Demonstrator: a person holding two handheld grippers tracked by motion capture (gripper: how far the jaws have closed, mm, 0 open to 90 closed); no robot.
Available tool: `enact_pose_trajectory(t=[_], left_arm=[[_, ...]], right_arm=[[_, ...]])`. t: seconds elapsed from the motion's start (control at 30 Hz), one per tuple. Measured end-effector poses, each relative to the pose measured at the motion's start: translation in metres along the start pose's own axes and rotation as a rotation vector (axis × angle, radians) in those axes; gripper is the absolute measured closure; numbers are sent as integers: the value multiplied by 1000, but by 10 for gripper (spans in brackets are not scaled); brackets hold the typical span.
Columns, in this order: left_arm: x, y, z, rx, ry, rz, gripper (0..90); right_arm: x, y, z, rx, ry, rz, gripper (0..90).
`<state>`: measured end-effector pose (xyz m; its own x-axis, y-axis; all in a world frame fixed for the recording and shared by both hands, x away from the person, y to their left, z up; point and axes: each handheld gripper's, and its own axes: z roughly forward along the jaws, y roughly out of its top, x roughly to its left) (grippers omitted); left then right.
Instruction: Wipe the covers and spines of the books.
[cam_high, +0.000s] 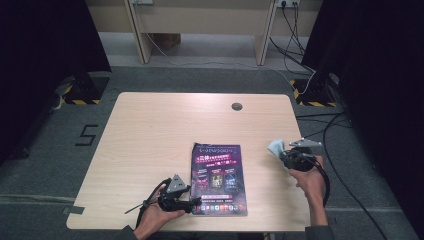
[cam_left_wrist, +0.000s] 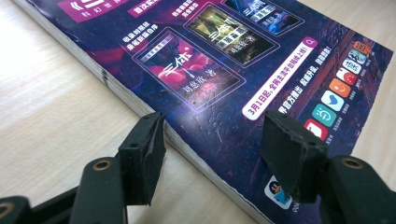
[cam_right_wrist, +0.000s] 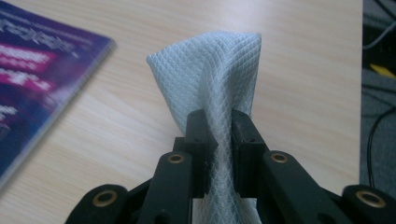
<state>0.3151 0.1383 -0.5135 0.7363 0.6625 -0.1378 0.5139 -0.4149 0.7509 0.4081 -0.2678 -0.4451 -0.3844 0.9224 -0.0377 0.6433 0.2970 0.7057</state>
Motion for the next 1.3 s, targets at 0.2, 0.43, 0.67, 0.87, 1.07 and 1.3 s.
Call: enact_pose_trajectory(t=[0.2,0.43,0.67,0.87,1.07,1.3], left_arm=[[0,-2,1,-11,-22,-33,383],[0,-3,1,-17,-16,-29,372],[1,-3,2,-19,-15,-27,355],[0,-3,2,-16,14,-16,297],[1,-2,3,-13,18,-27,253],[2,-2,4,-11,20,-21,224]], right_arm=[[40,28,3,-34,50,-103,797],[93,50,26,-16,118,-238,797],[139,46,67,73,166,-351,795],[146,35,82,117,176,-347,766],[143,39,76,106,207,-304,671],[146,37,84,120,219,-338,763]])
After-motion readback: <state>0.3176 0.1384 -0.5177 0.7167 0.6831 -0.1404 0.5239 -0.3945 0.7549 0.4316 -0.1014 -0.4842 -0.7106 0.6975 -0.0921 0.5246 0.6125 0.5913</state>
